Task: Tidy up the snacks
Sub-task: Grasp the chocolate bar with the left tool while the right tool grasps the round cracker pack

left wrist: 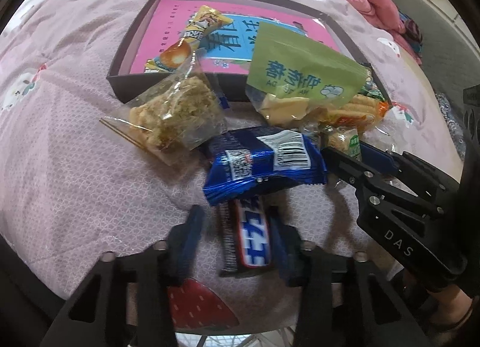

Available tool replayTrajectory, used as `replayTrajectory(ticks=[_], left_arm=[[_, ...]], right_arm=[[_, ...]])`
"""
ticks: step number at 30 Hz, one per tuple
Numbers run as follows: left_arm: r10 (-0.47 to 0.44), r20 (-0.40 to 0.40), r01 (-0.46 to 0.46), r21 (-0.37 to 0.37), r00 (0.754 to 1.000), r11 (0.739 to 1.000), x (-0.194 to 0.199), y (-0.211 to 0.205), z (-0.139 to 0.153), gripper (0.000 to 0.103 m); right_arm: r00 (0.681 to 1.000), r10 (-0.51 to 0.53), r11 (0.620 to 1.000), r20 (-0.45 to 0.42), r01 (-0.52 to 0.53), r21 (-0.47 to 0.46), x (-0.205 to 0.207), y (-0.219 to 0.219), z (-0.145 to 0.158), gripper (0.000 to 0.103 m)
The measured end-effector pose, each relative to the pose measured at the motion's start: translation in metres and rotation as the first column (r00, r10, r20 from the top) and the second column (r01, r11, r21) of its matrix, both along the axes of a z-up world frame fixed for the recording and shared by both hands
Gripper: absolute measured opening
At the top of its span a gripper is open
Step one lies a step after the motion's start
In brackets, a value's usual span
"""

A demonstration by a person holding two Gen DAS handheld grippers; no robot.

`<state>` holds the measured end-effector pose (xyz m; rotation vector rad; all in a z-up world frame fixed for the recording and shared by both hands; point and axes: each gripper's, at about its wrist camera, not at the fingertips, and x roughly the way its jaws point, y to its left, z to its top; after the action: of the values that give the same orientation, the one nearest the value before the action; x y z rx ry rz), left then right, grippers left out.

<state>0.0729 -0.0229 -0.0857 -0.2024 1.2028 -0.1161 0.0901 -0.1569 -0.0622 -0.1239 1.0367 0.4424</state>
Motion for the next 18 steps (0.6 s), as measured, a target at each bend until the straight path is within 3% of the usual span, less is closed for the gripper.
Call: replayTrajectory(ticks=[5,18], left_arm=[[-0.024,-0.002,0.024,0.001,1.0,1.0,0.001,-0.002,0.001,0.03],[-0.013,-0.019,0.012,-0.064,1.0,0.998,-0.011,0.016,0.008,0.029]], right_arm=[[1.0,-0.023,0.998,-0.014,0.024,0.049,-0.002,-0.007,0.007,0.034],[0.993,-0.116,0.974,-0.006,0.115,0.194,-0.002,-0.033,0.032,0.034]])
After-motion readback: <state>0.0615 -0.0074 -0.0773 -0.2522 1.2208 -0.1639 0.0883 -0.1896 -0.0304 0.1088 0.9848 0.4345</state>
